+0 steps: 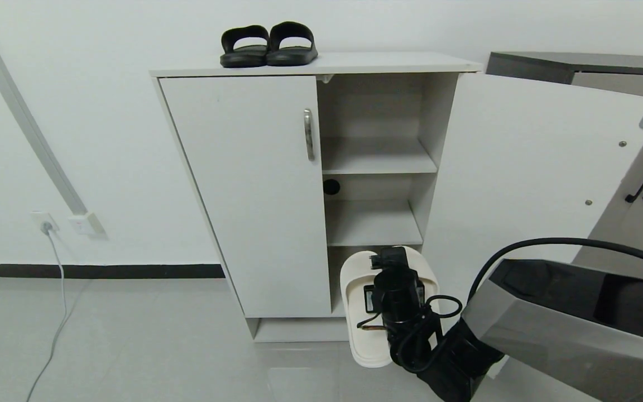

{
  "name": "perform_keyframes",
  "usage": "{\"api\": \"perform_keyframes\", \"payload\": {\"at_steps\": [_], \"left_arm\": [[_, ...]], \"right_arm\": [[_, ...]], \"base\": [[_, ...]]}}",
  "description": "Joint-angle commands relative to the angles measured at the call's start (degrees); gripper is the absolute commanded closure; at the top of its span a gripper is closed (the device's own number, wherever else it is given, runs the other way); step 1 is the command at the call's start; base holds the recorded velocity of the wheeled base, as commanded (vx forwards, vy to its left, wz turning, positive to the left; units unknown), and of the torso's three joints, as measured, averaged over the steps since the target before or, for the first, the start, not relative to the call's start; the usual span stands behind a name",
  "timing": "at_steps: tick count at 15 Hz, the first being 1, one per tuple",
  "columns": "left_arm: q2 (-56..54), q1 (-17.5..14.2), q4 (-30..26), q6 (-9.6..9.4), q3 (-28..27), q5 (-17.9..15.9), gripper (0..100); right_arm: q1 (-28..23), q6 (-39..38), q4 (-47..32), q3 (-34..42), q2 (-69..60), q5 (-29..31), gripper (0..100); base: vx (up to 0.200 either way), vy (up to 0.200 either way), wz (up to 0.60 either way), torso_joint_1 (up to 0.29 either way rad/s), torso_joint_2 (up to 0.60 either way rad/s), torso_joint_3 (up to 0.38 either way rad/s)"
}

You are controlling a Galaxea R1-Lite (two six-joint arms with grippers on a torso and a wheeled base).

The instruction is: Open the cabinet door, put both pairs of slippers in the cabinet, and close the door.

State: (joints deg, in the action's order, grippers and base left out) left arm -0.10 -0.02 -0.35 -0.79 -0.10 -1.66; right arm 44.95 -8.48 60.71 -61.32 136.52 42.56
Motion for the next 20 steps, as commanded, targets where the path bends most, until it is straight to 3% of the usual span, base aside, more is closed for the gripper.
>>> {"api": "perform_keyframes", "payload": {"at_steps": [1, 7, 12, 18, 20], "left_arm": [[0.1, -0.06, 0.0, 0.0, 0.01, -0.01, 100], [0.1, -0.06, 0.0, 0.0, 0.01, 0.08, 100], [0.1, -0.06, 0.0, 0.09, 0.01, 0.08, 100], [0.1, -0.06, 0.0, 0.18, 0.01, 0.08, 100], [0.1, -0.06, 0.0, 0.18, 0.01, 0.08, 100]], "right_arm": [[-0.21, -0.04, 0.02, -0.29, 0.32, -0.02, 100], [-1.09, 1.01, 1.61, -2.58, 3.05, 0.07, 100], [-3.11, 13.67, 21.12, -4.69, 8.67, -0.81, 100], [-3.29, 13.76, 21.29, -4.86, 8.32, -0.9, 100], [-3.29, 13.76, 21.38, -4.86, 8.23, -0.9, 100]], "base": [[0.0, 0.0, 0.0, 0.002, 0.01, -0.178], [0.0, 0.0, 0.0, 0.003, 0.0, -0.194], [0.0, 0.0, 0.0, 0.006, 0.0, -0.12], [0.0, 0.0, 0.0, 0.0, 0.0, 0.0], [0.2, 0.0, 0.0, -0.002, 0.0, 0.0]]}}
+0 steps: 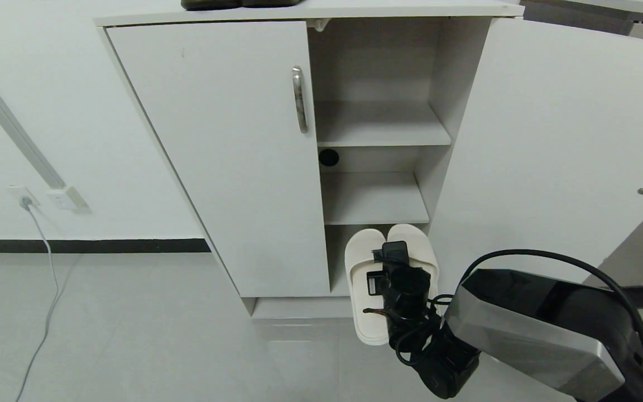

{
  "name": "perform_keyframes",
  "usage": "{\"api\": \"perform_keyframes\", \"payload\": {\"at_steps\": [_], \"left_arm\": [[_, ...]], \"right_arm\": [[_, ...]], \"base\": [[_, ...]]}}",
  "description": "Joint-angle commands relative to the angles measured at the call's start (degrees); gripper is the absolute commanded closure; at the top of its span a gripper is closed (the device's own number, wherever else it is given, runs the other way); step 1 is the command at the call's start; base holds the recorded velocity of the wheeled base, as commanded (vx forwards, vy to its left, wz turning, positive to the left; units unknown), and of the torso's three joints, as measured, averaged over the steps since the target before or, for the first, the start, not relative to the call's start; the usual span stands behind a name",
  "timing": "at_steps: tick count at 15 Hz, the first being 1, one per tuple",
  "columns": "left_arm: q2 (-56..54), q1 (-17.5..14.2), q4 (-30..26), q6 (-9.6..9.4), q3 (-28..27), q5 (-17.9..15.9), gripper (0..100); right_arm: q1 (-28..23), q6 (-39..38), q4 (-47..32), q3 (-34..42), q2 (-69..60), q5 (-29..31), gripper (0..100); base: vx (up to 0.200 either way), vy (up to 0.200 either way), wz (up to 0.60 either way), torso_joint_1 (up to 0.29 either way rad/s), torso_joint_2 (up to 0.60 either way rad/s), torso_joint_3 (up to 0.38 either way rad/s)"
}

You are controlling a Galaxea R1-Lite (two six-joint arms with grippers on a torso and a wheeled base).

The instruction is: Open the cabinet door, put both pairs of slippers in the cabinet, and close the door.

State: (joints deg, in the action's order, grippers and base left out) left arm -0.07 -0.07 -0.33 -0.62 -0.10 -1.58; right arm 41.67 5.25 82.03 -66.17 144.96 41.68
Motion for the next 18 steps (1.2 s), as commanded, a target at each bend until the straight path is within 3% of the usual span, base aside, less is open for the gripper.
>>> {"api": "perform_keyframes", "payload": {"at_steps": [1, 13, 15, 18], "left_arm": [[0.07, -0.01, -0.02, 0.01, 0.01, 0.0, 100], [0.07, -0.01, -0.02, 0.18, 0.01, 0.09, 100], [0.07, -0.01, -0.02, 0.27, 0.01, 0.09, 100], [0.07, -0.01, -0.02, 0.27, 0.01, 0.18, 100]], "right_arm": [[-0.01, 0.02, 0.06, -0.01, -0.11, -0.02, 100], [0.08, -0.07, -0.12, -0.45, -0.2, -0.11, 100], [-0.18, -0.16, -2.67, -4.14, 0.15, -0.37, 100], [-1.94, -1.21, -13.12, -13.72, 0.85, -2.48, 100]], "base": [[0.2, 0.0, 0.0, -0.012, 0.0, -0.002], [0.183, 0.0, 0.0, 0.002, 0.0, 0.003], [0.0, 0.0, 0.0, 0.0, 0.0, 0.0], [0.0, 0.0, 0.0, 0.0, 0.0, 0.0]]}}
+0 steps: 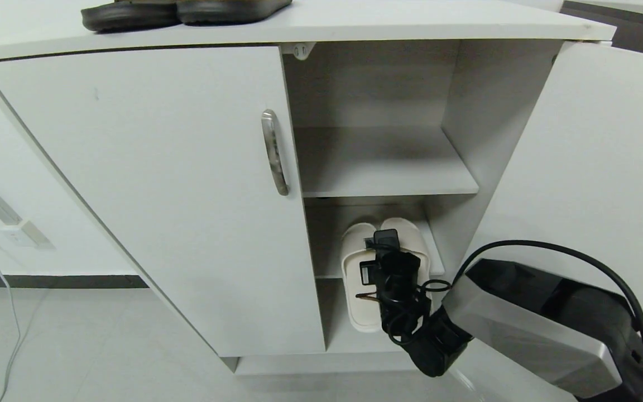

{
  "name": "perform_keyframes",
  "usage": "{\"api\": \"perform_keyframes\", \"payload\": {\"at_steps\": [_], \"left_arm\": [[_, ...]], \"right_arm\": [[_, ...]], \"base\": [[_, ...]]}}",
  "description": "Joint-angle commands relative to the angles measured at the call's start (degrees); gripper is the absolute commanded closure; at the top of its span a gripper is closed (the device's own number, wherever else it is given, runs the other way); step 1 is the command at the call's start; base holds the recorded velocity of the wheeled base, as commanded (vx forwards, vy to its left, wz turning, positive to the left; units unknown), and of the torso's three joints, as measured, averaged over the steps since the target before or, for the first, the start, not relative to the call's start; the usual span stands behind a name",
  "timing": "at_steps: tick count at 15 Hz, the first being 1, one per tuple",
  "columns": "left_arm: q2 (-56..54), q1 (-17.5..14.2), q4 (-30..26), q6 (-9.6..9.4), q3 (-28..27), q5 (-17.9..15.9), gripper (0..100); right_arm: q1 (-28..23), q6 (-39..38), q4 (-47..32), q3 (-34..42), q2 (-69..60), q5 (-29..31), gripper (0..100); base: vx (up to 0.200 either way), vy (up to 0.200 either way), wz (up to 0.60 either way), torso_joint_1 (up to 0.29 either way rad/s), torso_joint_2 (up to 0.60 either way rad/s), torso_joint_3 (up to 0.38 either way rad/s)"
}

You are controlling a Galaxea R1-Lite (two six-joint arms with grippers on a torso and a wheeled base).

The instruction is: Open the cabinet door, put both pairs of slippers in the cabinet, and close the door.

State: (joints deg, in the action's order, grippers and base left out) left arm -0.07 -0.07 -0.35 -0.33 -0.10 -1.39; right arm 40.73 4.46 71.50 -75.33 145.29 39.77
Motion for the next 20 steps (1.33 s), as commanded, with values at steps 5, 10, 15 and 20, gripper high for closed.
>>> {"api": "perform_keyframes", "payload": {"at_steps": [5, 10, 15, 20], "left_arm": [[0.07, -0.01, 0.0, -0.11, 0.01, 1.04, 100], [0.07, -0.01, 0.0, -0.11, 0.1, 2.0, 100], [0.07, -0.01, 0.0, -0.11, 0.1, 1.92, 100], [0.07, -0.01, 0.0, -0.11, 0.1, 1.92, 100]], "right_arm": [[-3.46, -6.75, -21.31, -21.27, 3.25, -3.2, 100], [-5.13, -6.13, -24.56, -31.55, 7.91, -3.2, 100], [-5.75, -4.81, -26.23, -35.77, 9.58, -3.2, 100], [-6.8, -4.81, -29.22, -38.93, 10.89, -4.08, 100]], "base": [[0.0, 0.0, 0.0, 0.0, 0.0, 0.0], [0.0, 0.0, 0.0, 0.0, 0.0, 0.0], [0.0, 0.0, 0.0, 0.0, 0.0, 0.0], [0.0, 0.0, 0.0, 0.0, 0.0, 0.0]]}}
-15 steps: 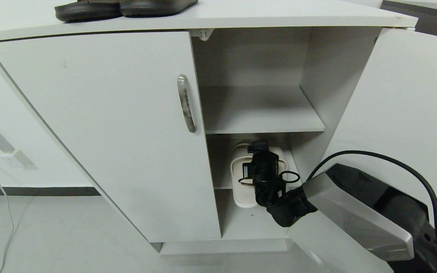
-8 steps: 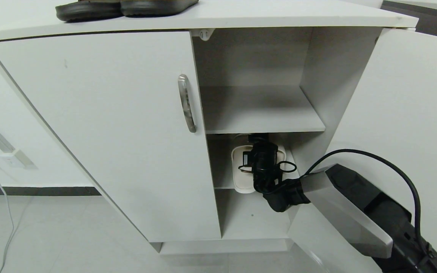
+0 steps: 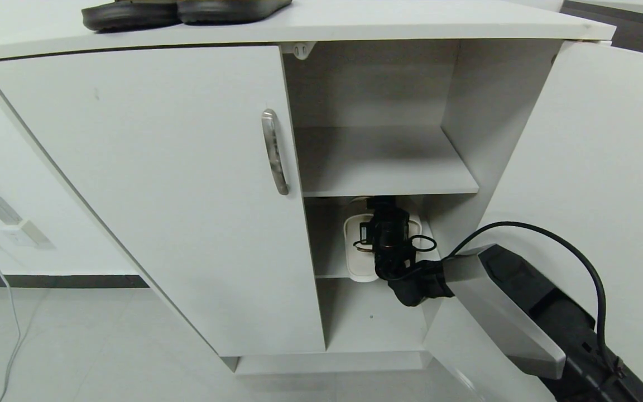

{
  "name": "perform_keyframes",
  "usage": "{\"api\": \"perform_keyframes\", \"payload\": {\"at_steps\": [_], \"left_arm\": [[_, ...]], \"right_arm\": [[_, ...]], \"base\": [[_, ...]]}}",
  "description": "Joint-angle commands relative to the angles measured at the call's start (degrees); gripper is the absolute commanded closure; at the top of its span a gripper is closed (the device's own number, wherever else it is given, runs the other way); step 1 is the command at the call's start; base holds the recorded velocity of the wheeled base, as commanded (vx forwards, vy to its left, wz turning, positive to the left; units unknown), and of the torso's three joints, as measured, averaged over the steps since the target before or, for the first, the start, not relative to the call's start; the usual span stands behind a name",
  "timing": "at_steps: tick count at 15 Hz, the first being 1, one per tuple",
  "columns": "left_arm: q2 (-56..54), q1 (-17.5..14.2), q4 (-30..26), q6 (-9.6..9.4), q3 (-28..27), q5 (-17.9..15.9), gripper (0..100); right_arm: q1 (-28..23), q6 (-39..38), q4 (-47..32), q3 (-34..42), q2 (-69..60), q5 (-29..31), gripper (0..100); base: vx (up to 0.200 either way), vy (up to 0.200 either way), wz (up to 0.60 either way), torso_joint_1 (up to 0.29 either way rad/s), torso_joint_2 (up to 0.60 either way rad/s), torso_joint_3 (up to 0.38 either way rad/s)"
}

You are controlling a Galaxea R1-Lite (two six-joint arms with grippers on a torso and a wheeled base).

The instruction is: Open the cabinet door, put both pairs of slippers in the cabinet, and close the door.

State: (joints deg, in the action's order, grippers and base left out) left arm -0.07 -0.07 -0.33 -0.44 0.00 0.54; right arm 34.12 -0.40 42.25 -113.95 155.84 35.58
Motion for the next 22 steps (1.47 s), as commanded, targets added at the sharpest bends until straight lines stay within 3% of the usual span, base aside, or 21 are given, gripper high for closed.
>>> {"api": "perform_keyframes", "payload": {"at_steps": [1, 5, 6, 10, 16, 22], "left_arm": [[0.07, -0.01, -0.02, 0.0, 0.0, -0.01, 100], [0.07, -0.01, -0.02, 0.0, 0.0, -0.01, 100], [0.07, -0.01, -0.02, 0.09, 0.0, -0.01, 100], [0.07, -0.01, 0.07, 0.09, 0.0, -0.01, 100], [0.07, -0.01, -0.02, -0.18, 0.0, -0.27, 100], [0.07, -0.01, -0.02, 0.0, 0.0, -0.27, 100]], "right_arm": [[-0.2, -0.04, -0.15, -0.4, 0.34, 0.1, 100], [-0.2, -0.04, -0.24, -0.4, 0.34, 0.1, 100], [-0.2, -0.13, -0.24, -0.4, 0.34, 0.1, 0], [0.07, -0.39, 0.29, 1.01, -0.19, 0.36, 0], [2.88, -0.13, 5.65, 19.11, -11.18, 0.71, 0], [10.09, -0.21, 17.43, 55.23, -32.53, 1.51, 0]], "base": [[0.0, 0.0, 0.0, 0.0, 0.0, 0.0], [0.0, 0.0, 0.0, 0.0, 0.0, 0.0], [0.0, 0.0, 0.0, 0.0, 0.0, 0.0], [0.0, 0.0, 0.0, 0.0, 0.0, 0.0], [0.0, 0.0, 0.0, 0.0, 0.0, 0.0], [0.0, 0.0, 0.0, 0.0, 0.0, 0.0]]}}
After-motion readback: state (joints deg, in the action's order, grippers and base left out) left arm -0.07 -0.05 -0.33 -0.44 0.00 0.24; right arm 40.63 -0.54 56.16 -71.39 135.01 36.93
